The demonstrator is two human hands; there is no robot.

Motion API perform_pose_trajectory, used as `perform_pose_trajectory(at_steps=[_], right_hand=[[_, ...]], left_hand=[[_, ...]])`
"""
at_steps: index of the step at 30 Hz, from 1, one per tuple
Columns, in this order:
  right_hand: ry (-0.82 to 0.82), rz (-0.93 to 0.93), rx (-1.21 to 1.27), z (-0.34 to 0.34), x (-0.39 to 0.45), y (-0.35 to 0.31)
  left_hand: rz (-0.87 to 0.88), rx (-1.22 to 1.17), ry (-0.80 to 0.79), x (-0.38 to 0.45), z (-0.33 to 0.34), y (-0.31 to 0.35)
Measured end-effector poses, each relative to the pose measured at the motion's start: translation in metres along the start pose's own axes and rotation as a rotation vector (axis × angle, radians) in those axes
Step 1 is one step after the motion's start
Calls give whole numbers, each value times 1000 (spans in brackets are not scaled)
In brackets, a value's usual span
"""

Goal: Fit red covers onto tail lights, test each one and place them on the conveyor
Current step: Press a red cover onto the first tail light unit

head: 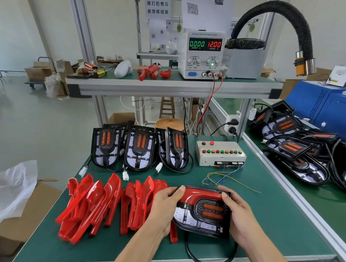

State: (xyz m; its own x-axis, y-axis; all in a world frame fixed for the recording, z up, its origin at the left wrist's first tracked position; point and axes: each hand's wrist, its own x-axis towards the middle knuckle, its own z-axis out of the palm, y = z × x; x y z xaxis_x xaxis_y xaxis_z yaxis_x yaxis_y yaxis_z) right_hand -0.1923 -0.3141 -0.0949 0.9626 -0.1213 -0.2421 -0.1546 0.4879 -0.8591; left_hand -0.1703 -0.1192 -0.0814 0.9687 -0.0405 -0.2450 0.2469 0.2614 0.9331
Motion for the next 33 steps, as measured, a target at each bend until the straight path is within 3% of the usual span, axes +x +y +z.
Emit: perform_pose_trajectory(at_steps=[8, 12, 26, 33], right_hand=[[54, -3, 12, 0, -1, -2], [83, -9, 30, -4, 1, -4], [79, -49, 41, -1, -11, -7], [61, -76, -24, -7, -23, -15]], left_hand=[[16, 77, -187, -2, -7, 4], [46, 206, -160, -1, -10, 6], [-51, -48, -115, -7, 0, 7], [-82, -14, -132, -4, -2, 9]])
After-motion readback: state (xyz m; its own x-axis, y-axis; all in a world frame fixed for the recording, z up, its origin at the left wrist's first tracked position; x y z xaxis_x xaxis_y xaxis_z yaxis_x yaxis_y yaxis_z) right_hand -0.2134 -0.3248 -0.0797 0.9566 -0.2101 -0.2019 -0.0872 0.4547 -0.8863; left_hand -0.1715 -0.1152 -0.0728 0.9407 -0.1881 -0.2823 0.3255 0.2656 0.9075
